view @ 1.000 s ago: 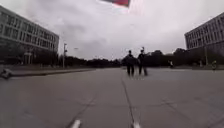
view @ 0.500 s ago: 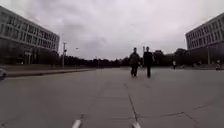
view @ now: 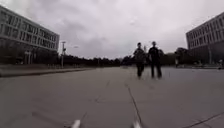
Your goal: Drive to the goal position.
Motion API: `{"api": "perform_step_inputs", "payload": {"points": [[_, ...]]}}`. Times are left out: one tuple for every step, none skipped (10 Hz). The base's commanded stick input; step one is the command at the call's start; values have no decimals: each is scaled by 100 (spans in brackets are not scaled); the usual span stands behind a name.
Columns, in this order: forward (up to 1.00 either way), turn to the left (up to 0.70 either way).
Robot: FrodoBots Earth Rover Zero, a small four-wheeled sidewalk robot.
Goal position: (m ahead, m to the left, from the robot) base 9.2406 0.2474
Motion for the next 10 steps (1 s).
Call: {"api": "perform_step_inputs", "payload": {"points": [[70,0],[70,0],[70,0],[70,0],[70,0],[70,0],[70,0],[70,0],[70,0],[70,0]]}}
